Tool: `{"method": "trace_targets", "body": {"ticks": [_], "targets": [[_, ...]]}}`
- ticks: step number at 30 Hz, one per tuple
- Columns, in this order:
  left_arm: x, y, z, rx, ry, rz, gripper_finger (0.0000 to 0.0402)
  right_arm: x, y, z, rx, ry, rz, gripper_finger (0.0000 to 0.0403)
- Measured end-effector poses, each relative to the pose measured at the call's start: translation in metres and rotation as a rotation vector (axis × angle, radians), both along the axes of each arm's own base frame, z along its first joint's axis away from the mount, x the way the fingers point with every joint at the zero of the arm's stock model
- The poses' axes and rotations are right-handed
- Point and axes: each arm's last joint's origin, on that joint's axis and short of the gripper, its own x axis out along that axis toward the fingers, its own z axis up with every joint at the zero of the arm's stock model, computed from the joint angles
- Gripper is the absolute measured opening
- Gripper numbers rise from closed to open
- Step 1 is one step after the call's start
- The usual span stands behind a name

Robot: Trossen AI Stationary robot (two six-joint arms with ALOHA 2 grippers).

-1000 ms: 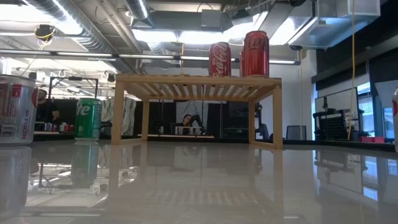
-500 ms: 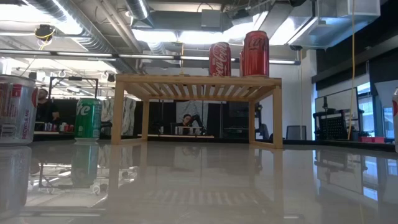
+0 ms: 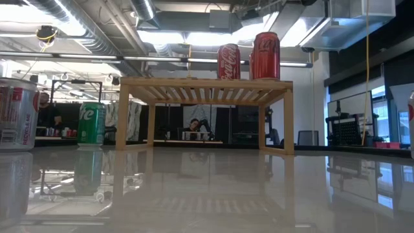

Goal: Place canned beverage on shelf
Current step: Put the red white soda can on the shelf

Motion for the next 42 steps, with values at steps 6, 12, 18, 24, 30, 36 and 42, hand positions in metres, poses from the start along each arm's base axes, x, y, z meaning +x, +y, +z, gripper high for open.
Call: {"method": "trace_targets", "body": {"ticks": [6,12,18,24,30,36,42], "targets": [[0.014,0.006,0.001,0.009,-0.052,-0.207,0.0277,0.0,0.0,0.0,0.0,-0.001,0.0,0.0381],[0.036,0.02,0.001,0.014,-0.056,-0.296,0.0284,0.0,0.0,0.0,0.0,-0.002,0.0,0.0381],[0.069,0.041,0.009,0.003,-0.081,-0.412,0.0285,0.001,0.001,-0.002,-0.002,0.01,0.001,0.0381],[0.105,0.072,0.022,0.034,-0.138,-0.598,0.0286,0.012,0.008,-0.026,0.025,0.105,-0.014,0.0381],[0.136,0.105,0.031,0.089,-0.196,-0.766,0.0286,0.021,0.013,-0.047,0.022,0.163,-0.032,0.0381],[0.158,0.126,0.034,0.111,-0.284,-0.898,0.0286,0.029,0.018,-0.064,0.004,0.188,-0.036,0.0381],[0.168,0.143,0.034,0.134,-0.296,-0.949,0.0286,0.034,0.019,-0.081,-0.015,0.224,-0.1,0.0381]]}}
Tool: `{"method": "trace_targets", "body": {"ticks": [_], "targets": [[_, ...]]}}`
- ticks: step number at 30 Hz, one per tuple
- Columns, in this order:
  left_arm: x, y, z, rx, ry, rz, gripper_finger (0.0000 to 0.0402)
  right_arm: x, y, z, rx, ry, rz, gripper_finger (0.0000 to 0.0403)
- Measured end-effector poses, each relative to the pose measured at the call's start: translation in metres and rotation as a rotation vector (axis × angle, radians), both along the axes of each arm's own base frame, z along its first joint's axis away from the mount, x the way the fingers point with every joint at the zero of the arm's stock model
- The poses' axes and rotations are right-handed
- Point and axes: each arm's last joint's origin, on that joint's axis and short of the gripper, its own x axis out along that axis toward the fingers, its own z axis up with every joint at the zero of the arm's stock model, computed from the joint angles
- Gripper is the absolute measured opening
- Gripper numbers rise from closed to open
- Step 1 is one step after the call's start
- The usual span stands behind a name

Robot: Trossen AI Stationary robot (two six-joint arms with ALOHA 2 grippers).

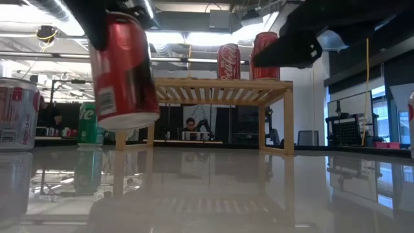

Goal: Place canned beverage on shelf
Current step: Put the red white soda can on the shelf

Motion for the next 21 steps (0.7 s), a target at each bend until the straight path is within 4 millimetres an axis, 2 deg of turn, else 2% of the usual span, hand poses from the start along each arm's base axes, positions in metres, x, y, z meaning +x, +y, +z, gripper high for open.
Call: {"method": "trace_targets", "body": {"ticks": [7,13,21], "targets": [[0.008,0.008,0.001,0.013,-0.045,-0.06,0.0284,0.007,0.0,-0.006,-0.033,-0.05,-0.036,0.0381],[0.015,0.006,0.001,0.025,-0.098,-0.097,0.0284,0.019,-0.012,-0.015,-0.036,-0.049,-0.07,0.0381],[0.024,0.002,-0.017,0.055,-0.053,-0.124,0.0285,0.037,-0.026,-0.031,-0.046,-0.099,-0.127,0.0381]]}}
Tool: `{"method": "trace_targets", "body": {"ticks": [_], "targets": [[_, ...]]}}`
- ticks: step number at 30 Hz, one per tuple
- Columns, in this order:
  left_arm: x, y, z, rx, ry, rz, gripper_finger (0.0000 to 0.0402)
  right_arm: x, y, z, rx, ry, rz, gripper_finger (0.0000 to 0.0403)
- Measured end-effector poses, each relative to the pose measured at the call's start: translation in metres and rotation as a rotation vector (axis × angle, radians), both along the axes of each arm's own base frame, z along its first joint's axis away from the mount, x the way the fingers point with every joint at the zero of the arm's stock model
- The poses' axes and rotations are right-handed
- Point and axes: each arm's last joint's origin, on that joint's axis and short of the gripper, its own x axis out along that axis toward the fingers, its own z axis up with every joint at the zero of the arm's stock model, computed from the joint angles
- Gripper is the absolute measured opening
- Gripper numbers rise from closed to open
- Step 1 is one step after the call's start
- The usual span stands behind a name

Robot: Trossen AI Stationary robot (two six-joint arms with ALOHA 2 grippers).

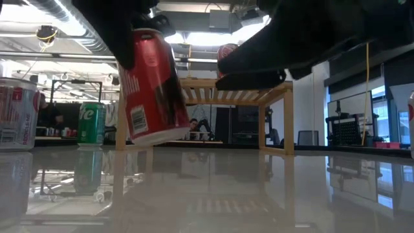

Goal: Place canned beverage on shelf
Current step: Put the red white soda can on the shelf

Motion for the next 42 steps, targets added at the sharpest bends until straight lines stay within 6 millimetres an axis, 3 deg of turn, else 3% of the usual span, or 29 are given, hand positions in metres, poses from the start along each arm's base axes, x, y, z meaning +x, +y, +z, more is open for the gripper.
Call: {"method": "trace_targets", "body": {"ticks": [9,18,33,42], "targets": [[0.004,-0.006,-0.01,0.039,0.022,-0.096,0.0286,0.013,-0.013,-0.017,-0.011,-0.015,-0.043,0.0381],[0.005,-0.006,-0.01,0.043,0.012,-0.117,0.0288,0.018,-0.009,-0.02,-0.013,-0.018,-0.002,0.0381],[0.006,-0.006,-0.01,0.045,0.003,-0.086,0.0375,0.019,-0.009,-0.019,-0.015,-0.014,-0.002,0.0381],[-0.005,-0.006,0.0,0.021,0.105,0.028,0.0381,0.019,-0.009,-0.019,-0.015,-0.013,-0.002,0.0381]]}}
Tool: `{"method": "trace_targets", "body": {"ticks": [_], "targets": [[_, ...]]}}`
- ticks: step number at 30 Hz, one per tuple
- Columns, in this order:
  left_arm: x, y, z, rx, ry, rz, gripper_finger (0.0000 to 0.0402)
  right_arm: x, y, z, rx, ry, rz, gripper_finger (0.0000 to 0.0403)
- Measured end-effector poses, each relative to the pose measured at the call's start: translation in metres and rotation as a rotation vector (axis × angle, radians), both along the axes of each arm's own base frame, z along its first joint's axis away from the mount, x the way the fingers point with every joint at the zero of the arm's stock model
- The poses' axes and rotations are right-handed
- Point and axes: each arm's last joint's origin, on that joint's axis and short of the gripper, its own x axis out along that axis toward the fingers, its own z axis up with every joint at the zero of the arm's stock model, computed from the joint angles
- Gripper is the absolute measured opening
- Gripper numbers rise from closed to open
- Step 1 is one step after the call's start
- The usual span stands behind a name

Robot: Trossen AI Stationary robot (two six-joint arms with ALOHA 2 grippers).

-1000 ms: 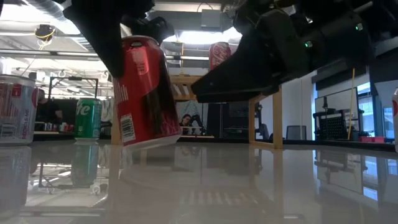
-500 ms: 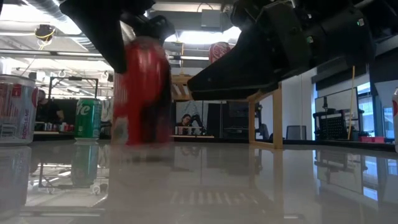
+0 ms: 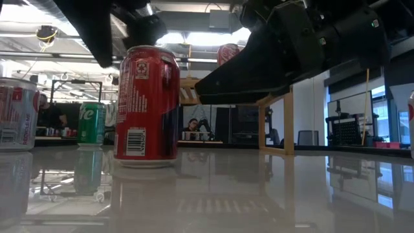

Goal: Place canned beverage on shelf
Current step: Put the red white soda can on the shelf

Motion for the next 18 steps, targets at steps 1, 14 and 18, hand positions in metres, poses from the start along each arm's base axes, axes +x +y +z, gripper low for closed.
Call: {"method": "trace_targets", "body": {"ticks": [1,14,18], "targets": [[-0.002,-0.001,0.003,0.005,0.011,0.026,0.0381,0.0,0.0,0.0,-0.001,0.001,0.0,0.0381],[-0.053,-0.081,-0.002,-0.031,-0.213,0.27,0.0382,0.0,-0.002,0.0,-0.023,-0.003,-0.062,0.0381],[-0.059,-0.1,-0.027,-0.109,-0.363,0.279,0.0382,0.001,-0.007,0.0,-0.048,-0.014,-0.136,0.0381]]}}
